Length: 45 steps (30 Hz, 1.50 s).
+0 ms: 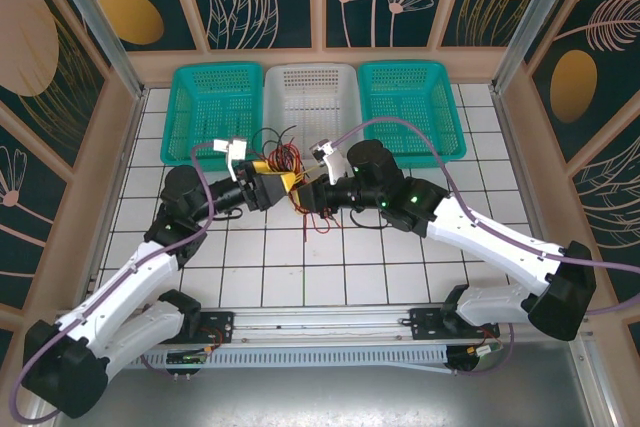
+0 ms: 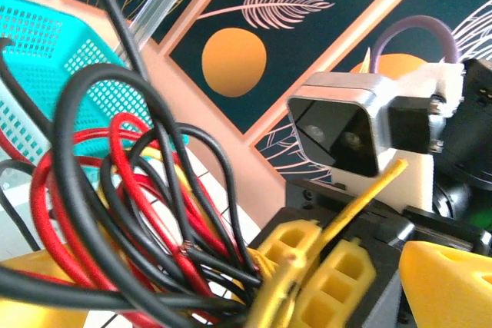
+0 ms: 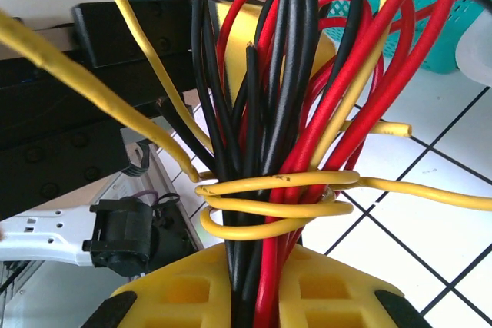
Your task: Untangle the cables
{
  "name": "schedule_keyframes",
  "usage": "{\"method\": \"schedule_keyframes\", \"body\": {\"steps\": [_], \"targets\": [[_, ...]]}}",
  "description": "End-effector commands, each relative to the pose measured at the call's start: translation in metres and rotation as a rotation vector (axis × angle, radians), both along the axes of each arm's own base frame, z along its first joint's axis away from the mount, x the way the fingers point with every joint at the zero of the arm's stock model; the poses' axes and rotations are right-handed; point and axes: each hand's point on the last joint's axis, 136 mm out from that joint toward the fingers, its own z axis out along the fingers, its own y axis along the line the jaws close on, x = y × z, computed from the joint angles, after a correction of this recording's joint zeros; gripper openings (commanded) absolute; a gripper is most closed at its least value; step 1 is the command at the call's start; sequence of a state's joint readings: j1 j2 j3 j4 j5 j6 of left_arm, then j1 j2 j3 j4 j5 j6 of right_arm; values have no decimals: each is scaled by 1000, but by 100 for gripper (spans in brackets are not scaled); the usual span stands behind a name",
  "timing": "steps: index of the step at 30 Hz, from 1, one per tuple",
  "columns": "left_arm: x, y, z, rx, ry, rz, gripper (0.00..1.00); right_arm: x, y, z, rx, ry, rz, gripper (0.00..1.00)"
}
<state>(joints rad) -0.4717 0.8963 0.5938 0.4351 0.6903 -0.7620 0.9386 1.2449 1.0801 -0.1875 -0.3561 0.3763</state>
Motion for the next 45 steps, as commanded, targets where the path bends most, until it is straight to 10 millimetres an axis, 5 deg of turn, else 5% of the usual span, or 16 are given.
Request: {"method": "schedule_keyframes", "body": {"steps": [1, 9, 15, 27, 29, 32, 36, 41, 45], "targets": [[-4, 2, 5, 51, -87, 9, 99, -5, 10, 21, 50, -9, 48, 14], [25, -3, -6, 90, -13, 68, 99, -14, 12, 24, 37, -38, 75, 12], [26, -5, 15, 17, -22, 61, 94, -15, 13, 14, 6, -31, 82, 9], [24, -14, 16, -67, 34, -19, 11, -16, 12, 12, 5, -41, 85, 6], [23, -15, 16, -73, 34, -26, 2, -14, 9, 13, 6, -51, 63, 12], [21, -14, 17, -90, 24, -24, 0, -2, -5, 22, 6, -101, -35, 36], [18, -9, 22, -126, -4, -10, 0, 24, -48, 45, 25, -193, -296, 67], [11, -2, 33, -191, -60, 7, 0, 30, -93, 68, 126, -254, -474, 82], [4, 3, 42, -267, -77, -11, 0, 21, -89, 76, 266, -163, -350, 74]]}}
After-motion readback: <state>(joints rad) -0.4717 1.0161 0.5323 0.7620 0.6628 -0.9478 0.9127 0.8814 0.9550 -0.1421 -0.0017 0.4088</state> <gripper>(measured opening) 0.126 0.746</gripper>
